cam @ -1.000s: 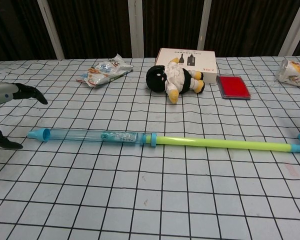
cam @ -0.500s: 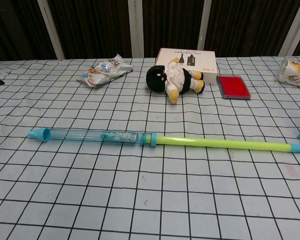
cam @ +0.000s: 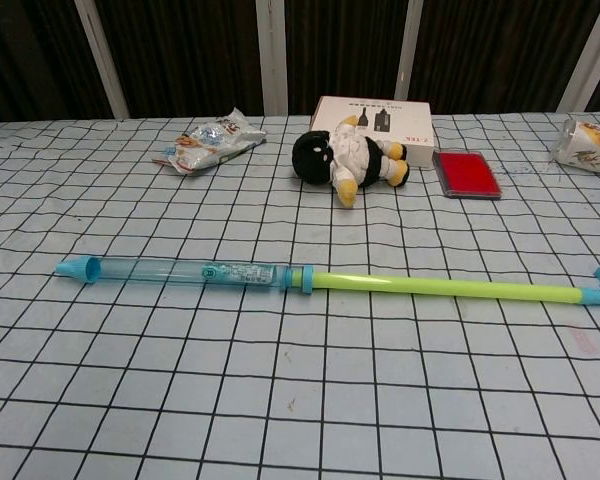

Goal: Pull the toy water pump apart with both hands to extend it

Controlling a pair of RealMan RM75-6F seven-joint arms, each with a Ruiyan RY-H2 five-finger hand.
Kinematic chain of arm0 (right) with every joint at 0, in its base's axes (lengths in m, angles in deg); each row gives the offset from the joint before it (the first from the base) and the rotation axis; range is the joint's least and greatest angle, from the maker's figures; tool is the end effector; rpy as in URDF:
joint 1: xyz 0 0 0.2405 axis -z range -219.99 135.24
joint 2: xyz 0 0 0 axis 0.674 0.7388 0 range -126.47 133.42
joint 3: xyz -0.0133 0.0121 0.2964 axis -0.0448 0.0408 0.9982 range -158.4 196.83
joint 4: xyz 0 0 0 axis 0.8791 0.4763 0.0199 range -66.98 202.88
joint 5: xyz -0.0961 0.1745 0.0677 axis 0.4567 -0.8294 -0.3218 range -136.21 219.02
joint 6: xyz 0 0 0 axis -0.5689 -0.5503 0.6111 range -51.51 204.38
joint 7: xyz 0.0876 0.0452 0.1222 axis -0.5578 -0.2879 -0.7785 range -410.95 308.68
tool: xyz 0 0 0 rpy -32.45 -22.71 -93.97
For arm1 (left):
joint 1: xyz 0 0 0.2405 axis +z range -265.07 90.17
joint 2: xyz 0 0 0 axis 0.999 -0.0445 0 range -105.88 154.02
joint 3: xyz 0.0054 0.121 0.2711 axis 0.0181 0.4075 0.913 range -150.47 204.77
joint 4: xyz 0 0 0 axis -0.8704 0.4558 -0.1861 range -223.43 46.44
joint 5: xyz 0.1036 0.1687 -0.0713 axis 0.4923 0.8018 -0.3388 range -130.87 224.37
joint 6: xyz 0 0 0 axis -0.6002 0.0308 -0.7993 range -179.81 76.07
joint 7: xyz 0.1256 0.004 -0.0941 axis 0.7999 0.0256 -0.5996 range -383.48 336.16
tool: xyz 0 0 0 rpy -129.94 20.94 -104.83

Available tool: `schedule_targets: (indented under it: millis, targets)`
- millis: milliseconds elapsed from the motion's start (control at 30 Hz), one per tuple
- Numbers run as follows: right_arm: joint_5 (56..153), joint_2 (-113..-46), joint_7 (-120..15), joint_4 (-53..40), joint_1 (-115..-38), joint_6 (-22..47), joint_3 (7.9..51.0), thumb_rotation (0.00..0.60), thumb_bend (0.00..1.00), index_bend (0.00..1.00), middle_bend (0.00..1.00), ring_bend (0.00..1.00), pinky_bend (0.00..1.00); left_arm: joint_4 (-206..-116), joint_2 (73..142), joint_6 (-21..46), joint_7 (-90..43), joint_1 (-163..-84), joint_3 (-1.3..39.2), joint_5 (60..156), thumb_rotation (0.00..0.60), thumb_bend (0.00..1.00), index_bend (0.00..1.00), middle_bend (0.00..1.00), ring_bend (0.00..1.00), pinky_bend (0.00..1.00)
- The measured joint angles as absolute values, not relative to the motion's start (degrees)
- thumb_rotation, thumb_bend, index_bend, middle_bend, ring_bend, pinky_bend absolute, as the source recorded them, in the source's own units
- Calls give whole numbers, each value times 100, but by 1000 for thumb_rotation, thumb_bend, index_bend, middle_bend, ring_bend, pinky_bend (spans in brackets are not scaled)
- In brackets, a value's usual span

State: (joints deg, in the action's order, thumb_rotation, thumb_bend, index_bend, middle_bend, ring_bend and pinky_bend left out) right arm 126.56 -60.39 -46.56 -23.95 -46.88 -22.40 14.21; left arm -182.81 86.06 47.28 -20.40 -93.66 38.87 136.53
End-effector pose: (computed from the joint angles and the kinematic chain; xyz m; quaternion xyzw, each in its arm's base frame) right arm -0.3487 -0.1657 0.1954 0.5844 -0.3317 0.3830 0.6339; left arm -0.3358 0.1514 0.1860 -0.6263 -0.3523 -0.3842 0.5796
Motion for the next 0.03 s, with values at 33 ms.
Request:
schedule_targets:
  millis: [33]
  targets:
    - [12709,-6048,-4697,-2313,-4667,-2263,1430,600,203,0,0,0,0,-18240,8600,4722,-2068,-9341,3866,13617,600,161,5,0,0,0]
